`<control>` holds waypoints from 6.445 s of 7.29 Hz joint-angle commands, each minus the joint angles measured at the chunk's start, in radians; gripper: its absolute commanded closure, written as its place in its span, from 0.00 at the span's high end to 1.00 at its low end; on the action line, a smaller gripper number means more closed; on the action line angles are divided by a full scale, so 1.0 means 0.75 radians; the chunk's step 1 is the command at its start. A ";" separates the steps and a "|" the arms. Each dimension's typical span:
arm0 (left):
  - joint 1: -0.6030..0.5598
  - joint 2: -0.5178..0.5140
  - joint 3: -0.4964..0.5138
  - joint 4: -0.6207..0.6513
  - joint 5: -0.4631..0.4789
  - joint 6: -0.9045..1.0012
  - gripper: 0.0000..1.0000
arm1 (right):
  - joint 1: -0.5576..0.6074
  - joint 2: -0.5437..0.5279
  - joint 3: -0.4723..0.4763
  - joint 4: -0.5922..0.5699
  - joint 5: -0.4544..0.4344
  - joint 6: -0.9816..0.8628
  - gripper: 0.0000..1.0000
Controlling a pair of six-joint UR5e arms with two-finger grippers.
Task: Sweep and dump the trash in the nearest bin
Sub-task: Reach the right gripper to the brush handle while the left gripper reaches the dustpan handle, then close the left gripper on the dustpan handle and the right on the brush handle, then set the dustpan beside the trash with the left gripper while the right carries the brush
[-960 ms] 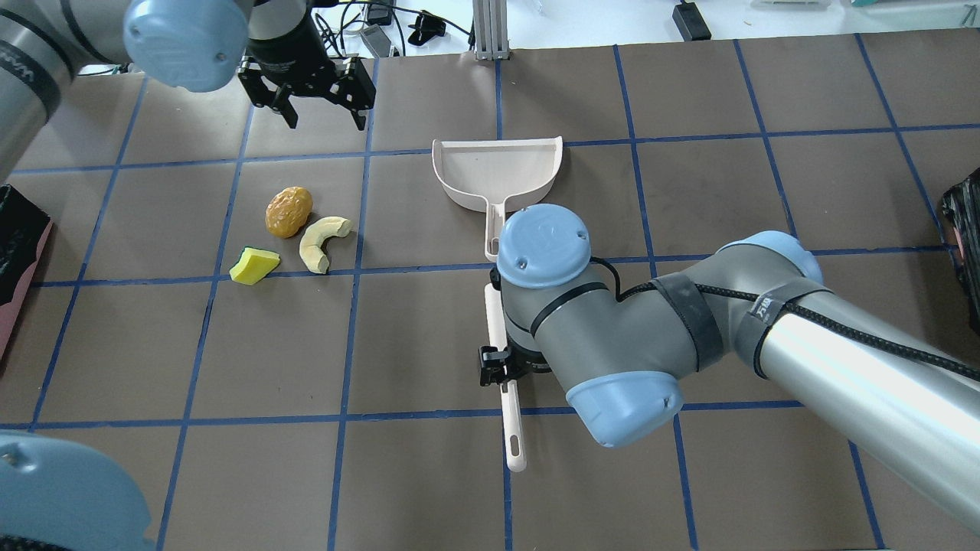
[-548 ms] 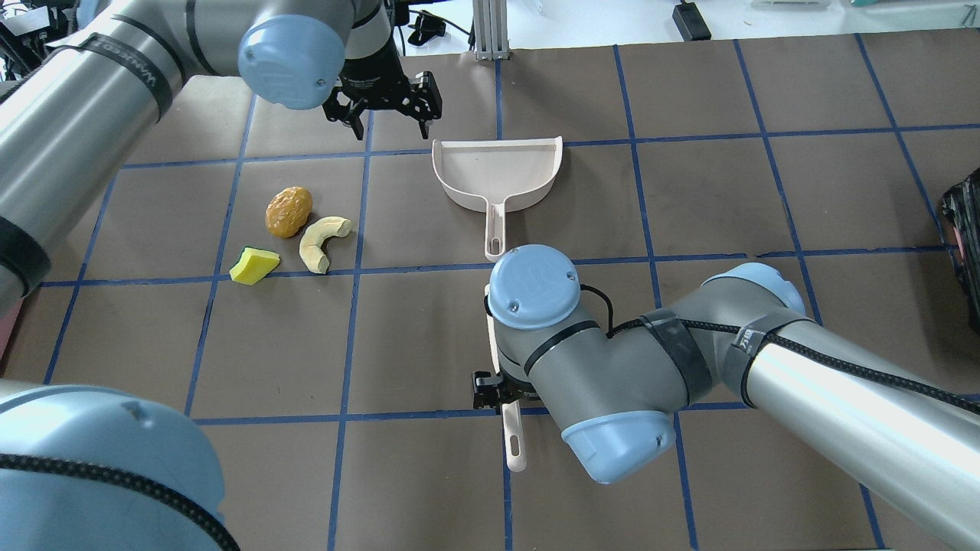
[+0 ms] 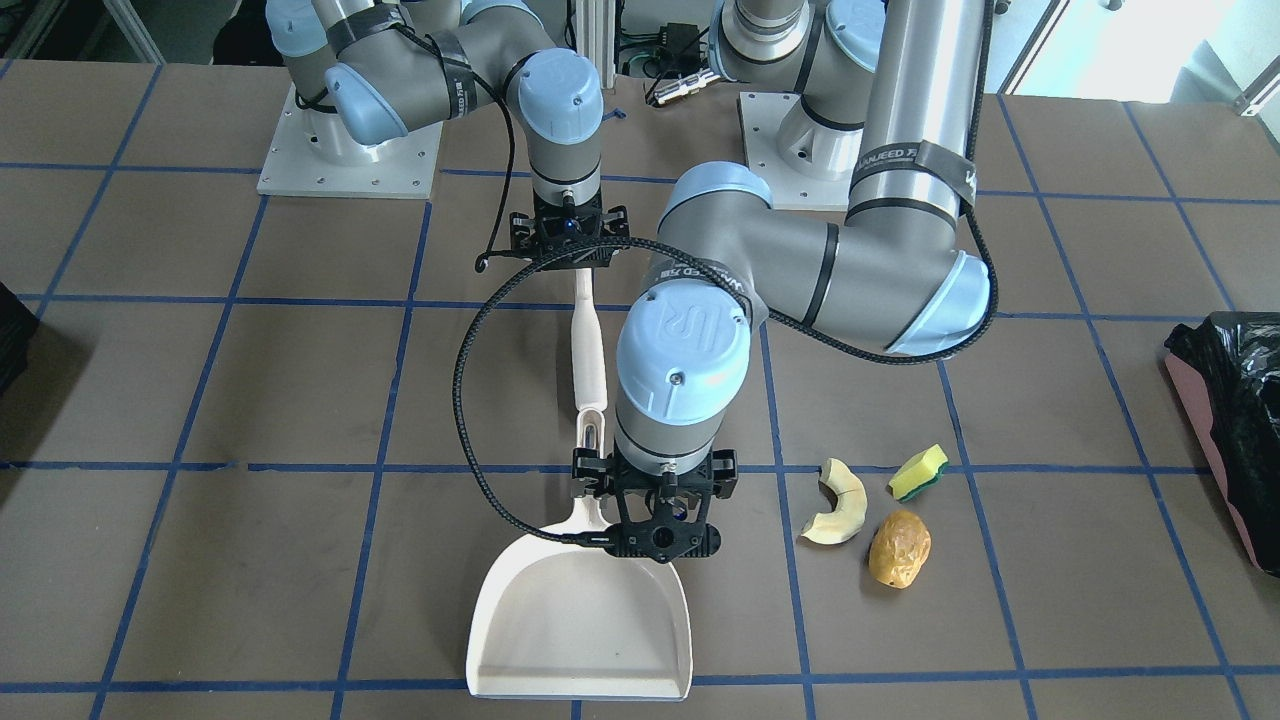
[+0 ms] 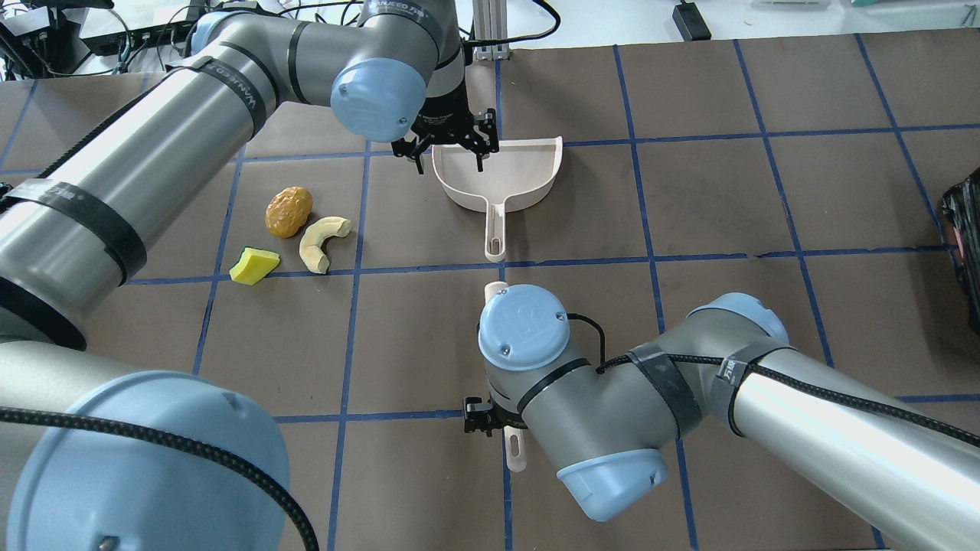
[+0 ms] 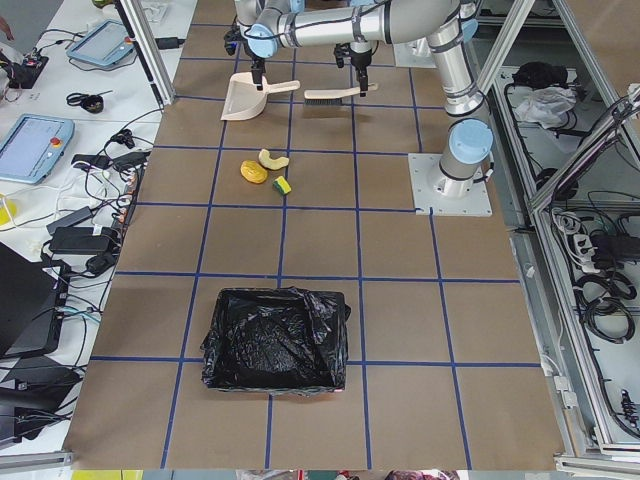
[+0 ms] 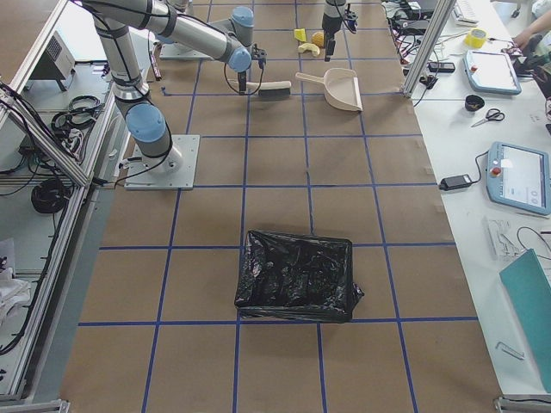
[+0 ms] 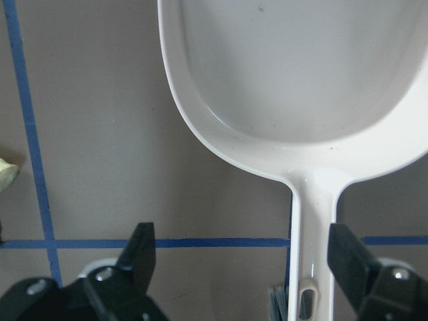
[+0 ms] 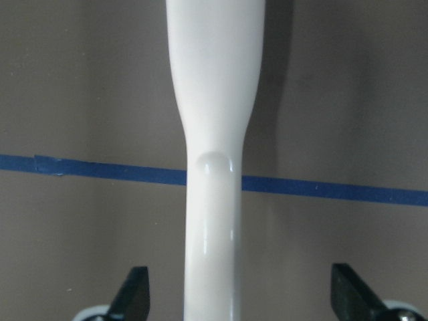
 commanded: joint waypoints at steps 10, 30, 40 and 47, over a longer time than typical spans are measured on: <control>-0.135 0.005 -0.209 0.167 0.010 -0.014 0.54 | 0.010 -0.014 -0.003 -0.007 0.037 0.064 0.24; 0.813 0.355 -0.279 -0.044 0.272 2.102 0.00 | 0.097 0.142 -0.378 0.161 0.110 1.218 0.00; 1.275 0.466 -0.561 0.268 0.225 3.095 0.00 | 0.274 0.539 -0.973 0.328 0.204 1.379 0.00; 1.422 0.419 -0.653 0.426 -0.061 3.412 0.00 | 0.333 0.689 -1.168 0.327 0.280 1.367 0.00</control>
